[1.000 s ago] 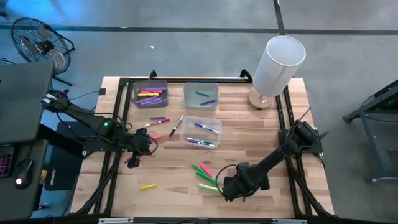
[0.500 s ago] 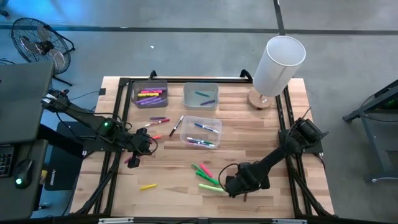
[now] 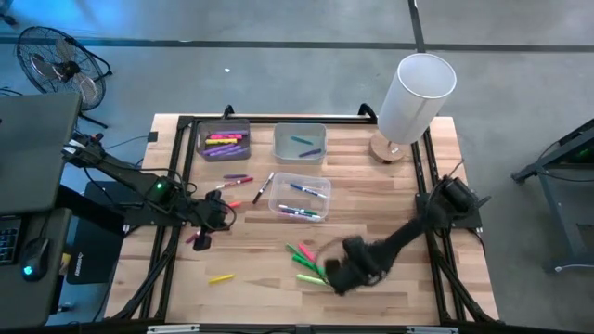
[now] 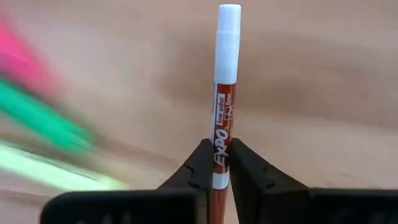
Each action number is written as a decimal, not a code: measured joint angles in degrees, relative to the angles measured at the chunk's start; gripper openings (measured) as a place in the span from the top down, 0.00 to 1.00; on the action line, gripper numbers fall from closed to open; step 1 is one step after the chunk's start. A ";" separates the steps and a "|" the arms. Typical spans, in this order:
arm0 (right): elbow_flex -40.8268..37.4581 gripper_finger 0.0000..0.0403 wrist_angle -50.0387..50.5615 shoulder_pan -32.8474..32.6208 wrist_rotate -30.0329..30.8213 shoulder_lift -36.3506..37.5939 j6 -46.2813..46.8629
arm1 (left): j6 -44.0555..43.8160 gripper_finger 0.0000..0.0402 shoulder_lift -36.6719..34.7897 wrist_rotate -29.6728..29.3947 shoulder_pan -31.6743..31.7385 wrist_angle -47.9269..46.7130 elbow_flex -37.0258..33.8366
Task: Pick & Place Markers
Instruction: Put the brown marker into the white bin
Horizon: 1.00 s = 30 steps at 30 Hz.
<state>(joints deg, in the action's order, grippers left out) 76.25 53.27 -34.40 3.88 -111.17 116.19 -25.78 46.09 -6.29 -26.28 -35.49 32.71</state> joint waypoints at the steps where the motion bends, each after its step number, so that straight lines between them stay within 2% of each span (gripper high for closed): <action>1: 1.23 0.95 1.55 0.53 3.22 1.15 -1.74 | 0.00 1.00 -0.01 -0.43 0.00 0.04 0.00; 4: 4.74 0.96 4.14 2.64 12.80 4.15 -9.41 | 0.02 0.96 -0.02 -0.85 0.02 0.78 0.00; 7: 9.43 0.96 4.55 5.94 20.14 6.32 -20.79 | 0.00 0.89 0.22 -2.12 0.02 2.02 0.07; 10: 16.28 0.96 6.38 10.84 25.15 6.80 -36.20 | -0.46 0.79 1.25 -3.93 0.04 2.21 0.04; 12: 20.37 0.96 6.29 14.38 26.25 6.28 -47.03 | -2.24 0.72 2.41 -6.55 0.03 2.49 0.04; 16: 26.84 0.96 2.69 21.58 25.93 6.25 -66.74 | -3.21 0.63 4.08 -10.63 0.03 2.51 0.07; 22: 28.83 0.96 -4.96 30.81 21.89 5.80 -90.31 | -3.23 0.61 6.13 -10.84 0.02 2.23 0.04; 26: 28.83 0.96 -4.79 34.15 16.98 3.15 -100.77 | -3.26 0.61 6.34 -11.29 0.04 2.49 0.04; 30: 28.81 0.96 0.28 35.56 12.68 -0.81 -105.92 | -4.35 0.61 6.34 -12.48 0.04 2.40 0.04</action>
<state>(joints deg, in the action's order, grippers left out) 105.06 53.55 1.16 16.56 -111.98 10.27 -30.13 52.42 -18.77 -26.24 -33.09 32.75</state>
